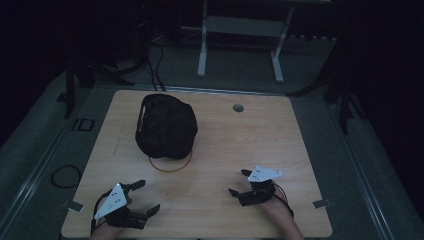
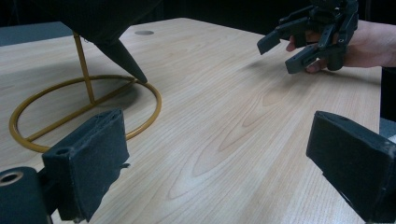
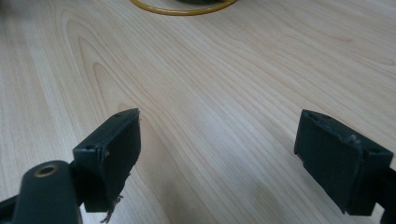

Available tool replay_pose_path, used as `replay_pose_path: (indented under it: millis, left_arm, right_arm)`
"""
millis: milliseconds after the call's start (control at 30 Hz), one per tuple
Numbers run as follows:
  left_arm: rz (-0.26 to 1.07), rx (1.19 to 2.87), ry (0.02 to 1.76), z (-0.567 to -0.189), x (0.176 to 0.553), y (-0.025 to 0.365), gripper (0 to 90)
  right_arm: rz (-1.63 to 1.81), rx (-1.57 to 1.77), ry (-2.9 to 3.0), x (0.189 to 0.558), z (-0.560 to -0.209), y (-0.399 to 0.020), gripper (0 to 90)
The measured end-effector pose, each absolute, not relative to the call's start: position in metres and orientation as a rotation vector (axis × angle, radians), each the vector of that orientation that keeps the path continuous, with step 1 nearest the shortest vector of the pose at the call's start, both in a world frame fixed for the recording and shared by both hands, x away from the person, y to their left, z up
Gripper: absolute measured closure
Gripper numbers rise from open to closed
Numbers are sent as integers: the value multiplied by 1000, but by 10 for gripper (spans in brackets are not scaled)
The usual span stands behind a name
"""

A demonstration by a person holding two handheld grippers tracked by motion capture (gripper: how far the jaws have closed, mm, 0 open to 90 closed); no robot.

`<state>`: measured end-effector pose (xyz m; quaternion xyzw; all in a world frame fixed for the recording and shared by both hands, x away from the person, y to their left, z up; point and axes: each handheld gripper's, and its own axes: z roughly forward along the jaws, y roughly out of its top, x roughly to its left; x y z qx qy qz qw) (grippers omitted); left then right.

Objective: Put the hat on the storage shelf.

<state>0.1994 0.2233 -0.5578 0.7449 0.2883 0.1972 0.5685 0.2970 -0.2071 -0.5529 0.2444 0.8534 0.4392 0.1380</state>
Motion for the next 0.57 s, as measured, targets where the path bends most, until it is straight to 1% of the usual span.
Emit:
replay_pose_path:
  millis: [333, 567]
  left_arm:
    - [457, 1744, 680, -558, 199, 224, 57]
    - [457, 1745, 680, -558, 199, 224, 57]
  right_arm:
    - [1271, 753, 2446, 287, -555, -227, 146]
    - [1264, 761, 2450, 287, -558, -229, 146]
